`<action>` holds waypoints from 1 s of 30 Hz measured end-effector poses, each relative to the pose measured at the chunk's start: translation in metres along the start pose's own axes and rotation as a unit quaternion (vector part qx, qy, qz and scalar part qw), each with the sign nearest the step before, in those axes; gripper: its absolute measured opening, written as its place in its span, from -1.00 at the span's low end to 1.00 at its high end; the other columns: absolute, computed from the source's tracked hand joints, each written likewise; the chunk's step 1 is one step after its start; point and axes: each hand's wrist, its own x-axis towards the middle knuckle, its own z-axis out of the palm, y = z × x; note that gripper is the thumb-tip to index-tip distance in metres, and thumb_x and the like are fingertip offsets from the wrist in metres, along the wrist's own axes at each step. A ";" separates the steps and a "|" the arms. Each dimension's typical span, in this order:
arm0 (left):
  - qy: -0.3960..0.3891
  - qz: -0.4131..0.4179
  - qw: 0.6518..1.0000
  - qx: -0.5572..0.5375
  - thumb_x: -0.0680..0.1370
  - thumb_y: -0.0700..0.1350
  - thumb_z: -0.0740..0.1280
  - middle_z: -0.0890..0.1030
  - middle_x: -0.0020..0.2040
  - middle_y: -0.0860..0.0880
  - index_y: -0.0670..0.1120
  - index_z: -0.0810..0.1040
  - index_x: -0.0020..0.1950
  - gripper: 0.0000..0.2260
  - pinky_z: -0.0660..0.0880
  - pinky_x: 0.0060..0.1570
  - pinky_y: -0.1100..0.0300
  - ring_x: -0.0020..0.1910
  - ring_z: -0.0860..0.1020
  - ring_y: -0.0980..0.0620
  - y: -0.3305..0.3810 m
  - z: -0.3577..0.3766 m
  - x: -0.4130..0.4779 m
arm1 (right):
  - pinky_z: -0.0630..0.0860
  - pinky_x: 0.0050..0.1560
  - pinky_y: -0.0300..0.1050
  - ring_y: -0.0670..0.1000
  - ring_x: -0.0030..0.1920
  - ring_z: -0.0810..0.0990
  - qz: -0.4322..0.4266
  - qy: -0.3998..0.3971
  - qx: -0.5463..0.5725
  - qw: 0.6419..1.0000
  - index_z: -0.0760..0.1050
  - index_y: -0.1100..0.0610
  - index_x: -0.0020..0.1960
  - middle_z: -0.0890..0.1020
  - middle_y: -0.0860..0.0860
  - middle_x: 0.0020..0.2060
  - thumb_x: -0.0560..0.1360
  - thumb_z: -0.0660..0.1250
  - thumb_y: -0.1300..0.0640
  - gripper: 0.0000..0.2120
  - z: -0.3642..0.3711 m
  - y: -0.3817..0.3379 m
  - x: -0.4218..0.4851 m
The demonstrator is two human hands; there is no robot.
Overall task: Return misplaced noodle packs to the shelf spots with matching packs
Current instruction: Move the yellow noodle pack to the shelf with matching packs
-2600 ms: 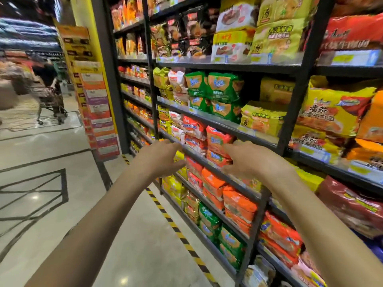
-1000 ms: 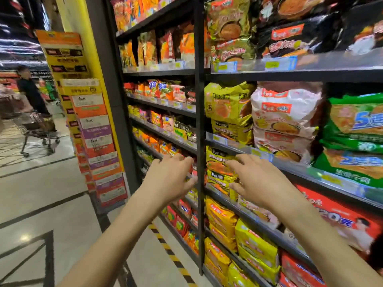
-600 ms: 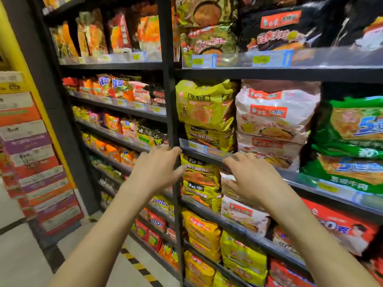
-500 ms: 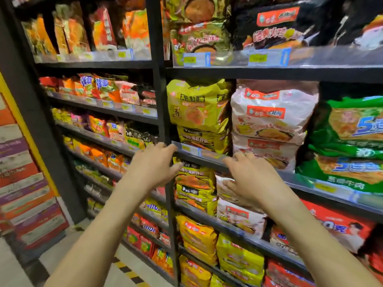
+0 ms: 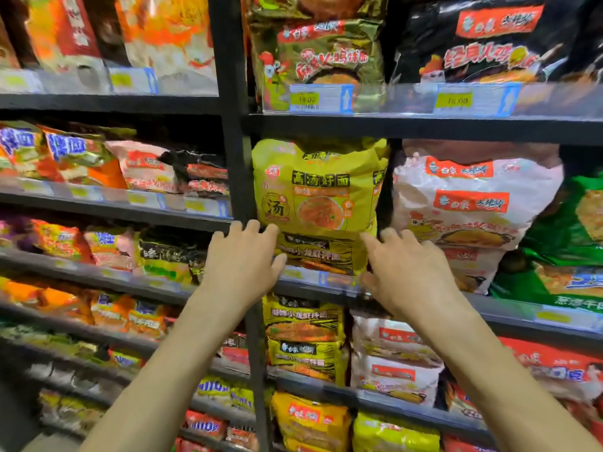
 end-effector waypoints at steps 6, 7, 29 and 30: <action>0.090 -0.006 0.980 -0.179 0.66 0.14 0.16 0.57 0.12 -0.02 0.04 0.27 0.52 -0.55 0.36 -0.28 0.08 0.09 0.60 -0.11 -0.010 0.012 0.016 | 0.34 -0.28 -0.07 0.12 0.15 0.54 0.106 0.096 0.045 0.989 0.25 0.08 0.37 0.52 0.06 0.14 0.61 0.15 -0.18 -0.55 0.000 -0.015 0.022; 0.098 -0.007 0.972 -0.214 0.66 0.12 0.18 0.57 0.11 -0.02 0.05 0.22 0.57 -0.51 0.37 -0.28 0.09 0.07 0.60 -0.11 -0.009 0.015 0.017 | 0.33 -0.32 -0.09 0.11 0.13 0.56 0.117 0.121 0.059 0.984 0.22 0.09 0.43 0.52 0.06 0.14 0.60 0.16 -0.19 -0.49 0.002 -0.016 0.024; 0.187 -0.001 0.898 -0.398 0.63 0.10 0.26 0.00 0.68 0.00 0.19 -0.37 0.60 -0.16 0.55 0.16 -0.07 0.57 0.27 -0.07 0.017 0.062 0.037 | 0.38 -0.38 0.03 0.29 -0.11 0.58 0.082 0.253 0.234 0.935 -0.25 -0.11 0.62 0.49 0.13 0.01 0.55 0.35 0.20 -0.07 0.064 0.006 0.085; 0.182 -0.002 0.891 -0.417 0.63 0.09 0.27 -0.04 0.68 -0.01 0.22 -0.40 0.59 -0.14 0.52 0.23 -0.11 0.61 0.18 -0.08 0.020 0.063 0.042 | 0.40 -0.35 0.05 0.29 -0.07 0.59 0.075 0.256 0.244 0.932 -0.25 -0.12 0.62 0.49 0.13 0.06 0.55 0.35 0.19 -0.07 0.065 0.006 0.085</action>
